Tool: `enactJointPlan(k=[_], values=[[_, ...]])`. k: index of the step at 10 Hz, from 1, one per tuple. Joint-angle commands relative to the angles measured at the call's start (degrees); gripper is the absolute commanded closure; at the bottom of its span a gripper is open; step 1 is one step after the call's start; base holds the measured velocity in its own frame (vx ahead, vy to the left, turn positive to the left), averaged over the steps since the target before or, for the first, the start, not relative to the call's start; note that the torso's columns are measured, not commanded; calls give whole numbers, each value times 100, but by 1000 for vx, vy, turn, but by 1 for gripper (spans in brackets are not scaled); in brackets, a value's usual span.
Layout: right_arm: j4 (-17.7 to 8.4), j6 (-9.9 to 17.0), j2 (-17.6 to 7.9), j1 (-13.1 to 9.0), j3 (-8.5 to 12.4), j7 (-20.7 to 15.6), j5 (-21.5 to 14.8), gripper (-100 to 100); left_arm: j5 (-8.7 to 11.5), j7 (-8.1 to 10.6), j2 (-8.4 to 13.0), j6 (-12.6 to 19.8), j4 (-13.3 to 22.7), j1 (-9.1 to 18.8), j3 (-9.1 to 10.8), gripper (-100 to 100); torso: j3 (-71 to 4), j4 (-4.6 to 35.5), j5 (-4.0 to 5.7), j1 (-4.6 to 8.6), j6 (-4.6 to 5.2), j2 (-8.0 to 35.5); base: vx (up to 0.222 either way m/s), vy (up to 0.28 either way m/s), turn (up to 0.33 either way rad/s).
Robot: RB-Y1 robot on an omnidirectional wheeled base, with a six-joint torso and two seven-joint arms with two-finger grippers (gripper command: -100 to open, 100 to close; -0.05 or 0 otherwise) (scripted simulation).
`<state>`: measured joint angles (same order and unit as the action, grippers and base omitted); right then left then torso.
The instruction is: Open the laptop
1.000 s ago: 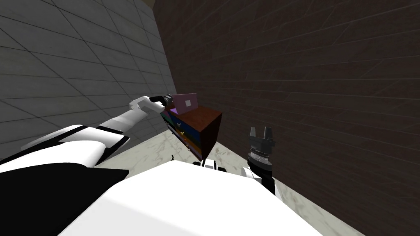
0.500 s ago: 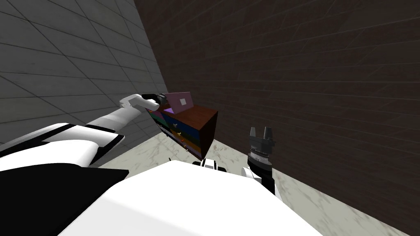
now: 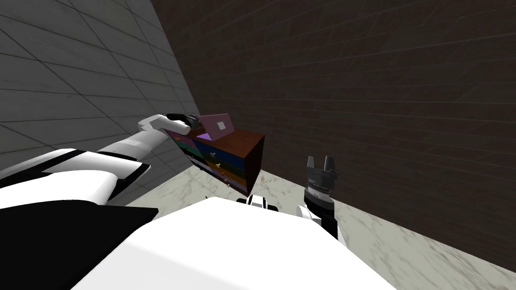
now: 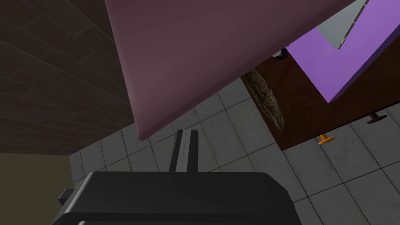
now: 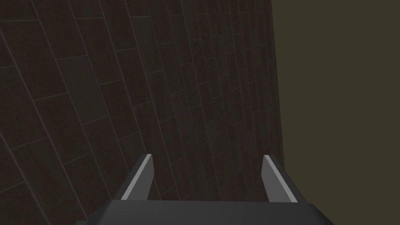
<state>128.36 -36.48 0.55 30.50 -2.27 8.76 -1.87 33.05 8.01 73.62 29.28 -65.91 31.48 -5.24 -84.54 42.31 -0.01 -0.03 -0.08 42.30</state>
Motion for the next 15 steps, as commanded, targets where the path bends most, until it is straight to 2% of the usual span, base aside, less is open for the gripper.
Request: enactJointPlan(k=[1,2,3,4,5,6,7,9,10,11,12,13,15], values=[[0,0,0,-2,-1,0,0,0,248,-102,153,70,487,55,52,100,-1,-2,2,1,16,4,-115,59,-329],[0,0,0,-1,0,0,0,0,486,-185,308,146,719,91,115,100,2,-1,-1,-1,6,5,-167,73,-383],[0,0,0,-3,0,0,0,0,486,-185,308,146,877,91,115,100,8,3,0,-4,10,17,-135,64,-279],[0,0,0,-1,0,0,0,0,725,-269,463,221,1095,126,178,100,1,0,1,0,4,2,-146,56,-341],[0,0,0,-2,0,0,0,0,725,-269,463,221,1315,126,178,100,-2,-2,1,2,8,0,-128,43,-316],[0,0,0,-1,0,0,0,0,725,-269,463,221,1315,126,178,100,-7,-5,2,6,7,-10,-53,23,-68],[0,0,0,1,0,0,0,0,958,-352,618,297,1464,161,241,100,-18,-9,3,7,2,-28,-90,25,-325],[0,0,0,0,0,0,0,0,963,-352,618,297,1729,161,241,100,-6,-4,3,4,17,-5,-84,29,-191],[0,0,0,1,1,0,0,0,1201,-435,773,373,1914,197,304,100,-7,-3,2,4,3,-10,-118,21,-297],[0,0,0,-1,0,0,0,0,1201,-435,773,373,2118,197,304,100,0,-2,4,7,19,7,-126,30,-274],[0,0,0,0,0,0,0,0,1440,-518,928,448,2314,232,366,100,3,1,2,3,6,7,-167,25,-386],[0,0,0,-2,0,0,0,0,1440,-518,928,448,2532,232,366,100,7,2,1,3,12,16,-154,24,-328],[0,0,-1,1,1,0,0,0,1440,-518,928,448,2558,232,366,100,-13,-6,1,-1,-1,-21,-29,8,-14]])
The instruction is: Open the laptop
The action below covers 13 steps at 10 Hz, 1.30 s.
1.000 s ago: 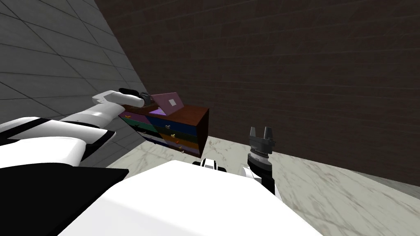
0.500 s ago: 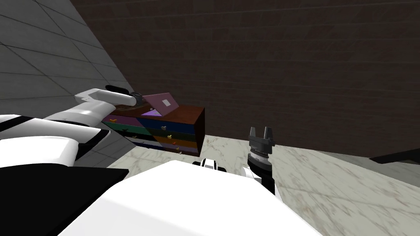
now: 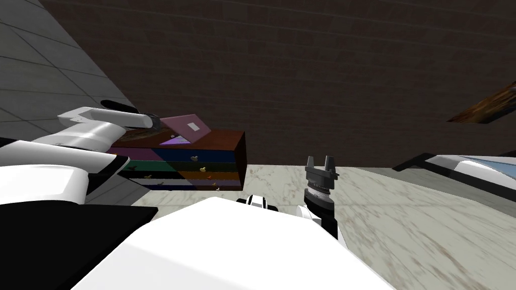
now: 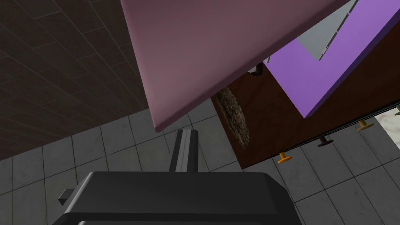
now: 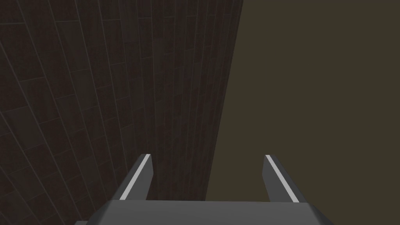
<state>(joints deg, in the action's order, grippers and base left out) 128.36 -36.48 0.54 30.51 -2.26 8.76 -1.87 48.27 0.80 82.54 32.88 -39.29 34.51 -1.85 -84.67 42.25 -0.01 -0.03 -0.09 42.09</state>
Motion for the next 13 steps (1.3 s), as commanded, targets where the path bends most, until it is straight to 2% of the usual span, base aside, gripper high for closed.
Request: enactJointPlan(k=[1,2,5,9,11,12,13], values=[[0,0,0,1,0,0,0,0,-43,118,26,51,-60,-46,21,100,-12,-8,1,5,8,-16,2,0,14],[0,0,0,1,0,0,0,0,18,207,136,220,6,-31,22,-100,-9,-7,1,6,12,-8,98,-14,30],[1,-1,0,3,0,0,0,0,81,278,238,378,79,-20,22,-100,-1,-2,1,5,11,4,129,-18,26],[1,-1,0,3,0,0,0,0,240,460,496,784,267,9,21,-100,5,1,1,7,10,12,136,-20,30],[1,-1,0,1,0,0,0,0,225,460,472,729,218,-45,36,-100,18,6,1,3,16,35,38,-12,17],[0,0,0,1,0,0,0,0,223,458,473,729,221,-47,35,100,24,10,0,-2,19,42,3,-4,10],[0,0,0,0,0,0,0,0,380,516,468,915,234,-16,51,100,18,10,6,2,18,34,-7,51,10]])
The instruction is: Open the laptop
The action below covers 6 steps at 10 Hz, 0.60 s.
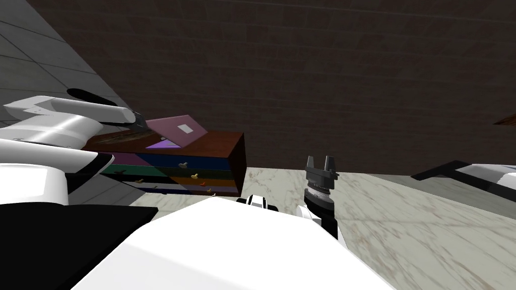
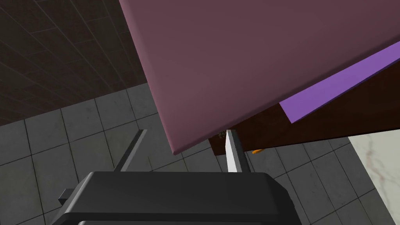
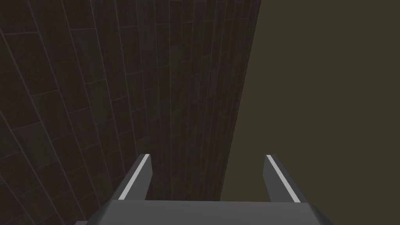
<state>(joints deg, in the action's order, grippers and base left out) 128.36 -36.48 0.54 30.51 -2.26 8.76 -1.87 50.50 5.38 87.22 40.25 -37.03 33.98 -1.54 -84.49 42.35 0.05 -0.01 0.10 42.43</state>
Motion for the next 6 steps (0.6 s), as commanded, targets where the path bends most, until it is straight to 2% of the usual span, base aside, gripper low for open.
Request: enactJointPlan(k=[1,2,6], values=[[0,0,0,0,0,0,0,0,235,87,1,269,13,55,29,100,-6,-3,-7,-15,-4,-10,-29,98,-4],[0,0,-1,0,1,0,0,0,392,146,1,448,21,91,48,100,-7,-6,-15,-27,-7,-12,-59,137,-10],[0,0,-1,0,1,0,0,0,706,262,2,806,38,164,86,100,-20,-21,-35,-34,-18,-37,-19,98,3]])
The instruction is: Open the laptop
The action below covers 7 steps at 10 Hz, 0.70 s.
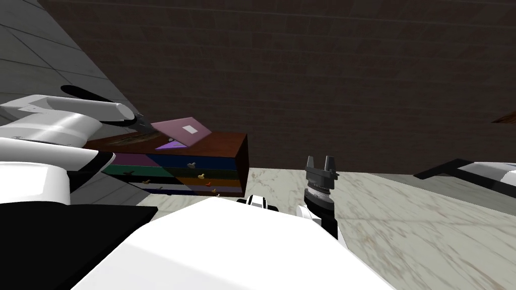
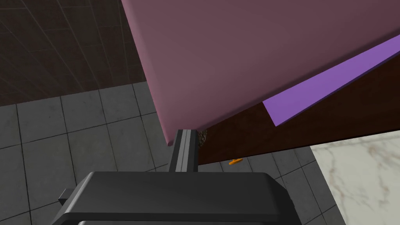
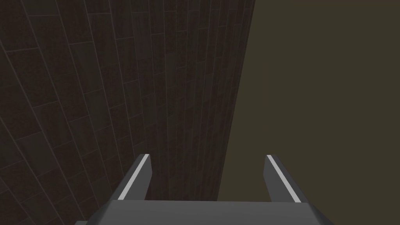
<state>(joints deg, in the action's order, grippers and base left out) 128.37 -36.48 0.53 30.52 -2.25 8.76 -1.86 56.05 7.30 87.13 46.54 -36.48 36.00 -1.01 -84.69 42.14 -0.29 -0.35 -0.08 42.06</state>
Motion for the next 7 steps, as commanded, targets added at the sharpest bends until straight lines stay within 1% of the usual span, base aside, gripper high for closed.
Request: enactJointPlan(k=[1,2,3,4,6,7], values=[[0,0,0,0,0,0,0,0,229,100,10,266,-13,-19,43,100,2,2,5,7,6,4,-15,70,10],[0,0,0,0,0,0,0,0,194,115,42,195,-72,-91,69,100,4,2,8,14,13,7,-9,30,4],[0,0,1,0,-1,0,0,0,293,-13,-118,199,-232,-64,54,-100,3,5,18,30,14,7,-106,82,-99],[0,0,0,-2,-1,0,0,0,293,-13,-118,199,-232,-64,54,-100,13,8,15,17,29,27,-131,93,-120],[0,0,0,-2,0,0,0,0,395,-169,-316,174,-418,-43,38,-100,16,14,20,20,12,30,-175,91,-110],[-1,1,0,-3,0,0,0,0,395,-169,-316,174,-418,-43,38,-100,18,16,26,32,14,32,-134,63,-58]])
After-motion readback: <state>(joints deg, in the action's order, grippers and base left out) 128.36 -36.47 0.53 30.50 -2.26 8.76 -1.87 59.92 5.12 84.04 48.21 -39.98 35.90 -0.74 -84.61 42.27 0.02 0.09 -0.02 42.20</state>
